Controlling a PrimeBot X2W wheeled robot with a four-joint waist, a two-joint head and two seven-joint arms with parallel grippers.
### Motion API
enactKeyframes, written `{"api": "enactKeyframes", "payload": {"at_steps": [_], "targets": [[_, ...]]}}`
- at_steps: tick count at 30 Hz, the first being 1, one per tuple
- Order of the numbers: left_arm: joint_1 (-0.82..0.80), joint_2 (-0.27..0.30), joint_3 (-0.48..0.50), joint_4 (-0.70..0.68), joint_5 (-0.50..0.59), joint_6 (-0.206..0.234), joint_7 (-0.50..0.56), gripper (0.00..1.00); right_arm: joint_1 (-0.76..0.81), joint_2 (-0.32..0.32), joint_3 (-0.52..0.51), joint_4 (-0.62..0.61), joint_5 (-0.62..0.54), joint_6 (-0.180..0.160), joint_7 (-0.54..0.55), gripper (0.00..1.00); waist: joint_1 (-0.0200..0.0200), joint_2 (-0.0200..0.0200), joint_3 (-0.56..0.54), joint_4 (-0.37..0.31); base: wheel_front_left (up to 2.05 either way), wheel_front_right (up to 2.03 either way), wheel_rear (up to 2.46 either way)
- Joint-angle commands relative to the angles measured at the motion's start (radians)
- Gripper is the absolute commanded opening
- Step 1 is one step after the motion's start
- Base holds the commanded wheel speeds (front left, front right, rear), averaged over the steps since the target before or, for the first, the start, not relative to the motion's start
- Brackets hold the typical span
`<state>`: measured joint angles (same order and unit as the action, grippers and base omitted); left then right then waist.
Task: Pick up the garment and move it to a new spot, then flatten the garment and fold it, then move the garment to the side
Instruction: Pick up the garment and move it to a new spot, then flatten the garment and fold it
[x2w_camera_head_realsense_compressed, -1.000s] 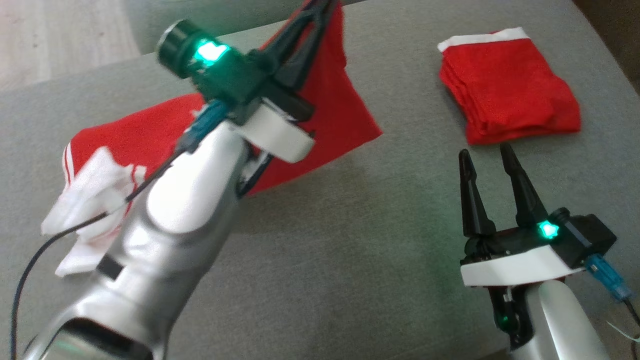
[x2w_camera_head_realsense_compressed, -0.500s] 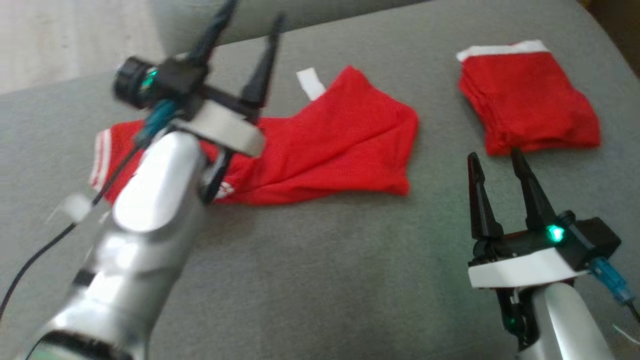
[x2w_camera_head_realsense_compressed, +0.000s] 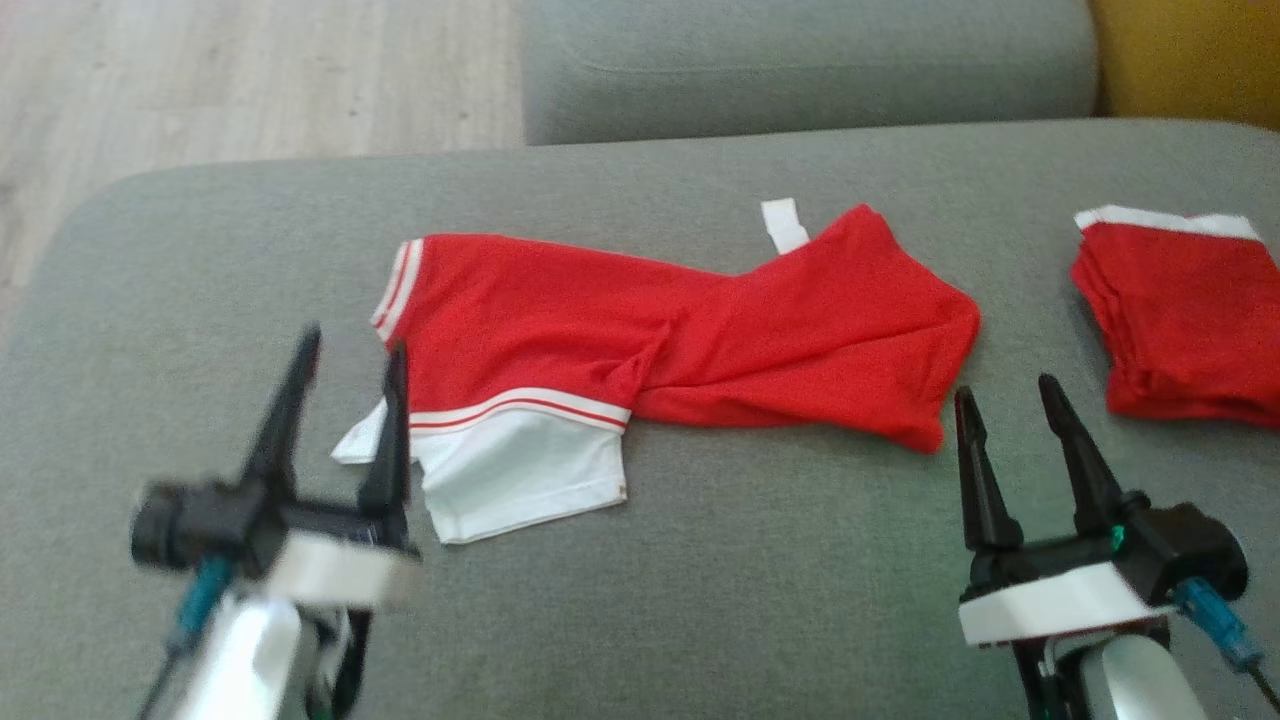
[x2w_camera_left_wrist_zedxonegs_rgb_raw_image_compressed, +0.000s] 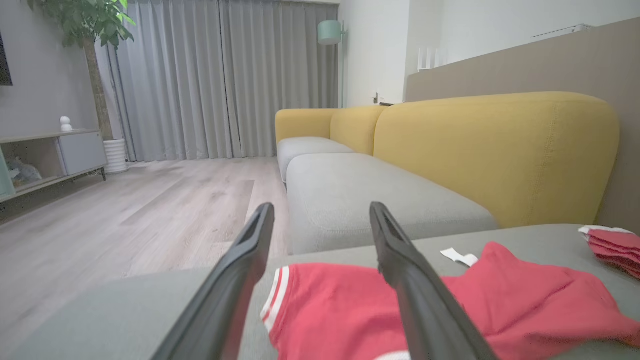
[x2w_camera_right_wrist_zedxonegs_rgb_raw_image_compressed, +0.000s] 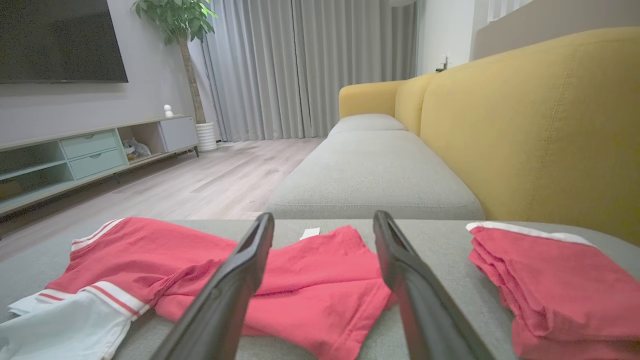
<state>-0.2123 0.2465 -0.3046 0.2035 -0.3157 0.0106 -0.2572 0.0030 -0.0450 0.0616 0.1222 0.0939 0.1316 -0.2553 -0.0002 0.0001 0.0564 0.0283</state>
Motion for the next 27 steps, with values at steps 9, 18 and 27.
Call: {"api": "enactKeyframes", "payload": {"at_steps": [9,18,27], "targets": [[0.108,-0.067,0.058,-0.092,0.027,0.021,-0.004,1.0,-0.005,-0.005,0.027,-0.014,0.006,-0.001,-0.006,1.0,0.0002,-0.0001,-0.02,0.023,0.0,0.0,0.0],[0.051,-0.062,-0.018,0.001,0.08,-0.056,0.049,1.0,-0.023,-0.005,0.027,-0.015,0.014,-0.001,-0.006,1.0,0.0002,-0.0001,0.003,-0.017,0.0,0.0,0.0],[-0.012,-0.08,-0.128,0.166,0.088,-0.102,0.211,1.0,-0.047,-0.005,0.028,-0.022,0.025,-0.001,-0.006,1.0,0.0002,-0.0001,0.069,-0.084,0.0,0.0,0.0]]}}
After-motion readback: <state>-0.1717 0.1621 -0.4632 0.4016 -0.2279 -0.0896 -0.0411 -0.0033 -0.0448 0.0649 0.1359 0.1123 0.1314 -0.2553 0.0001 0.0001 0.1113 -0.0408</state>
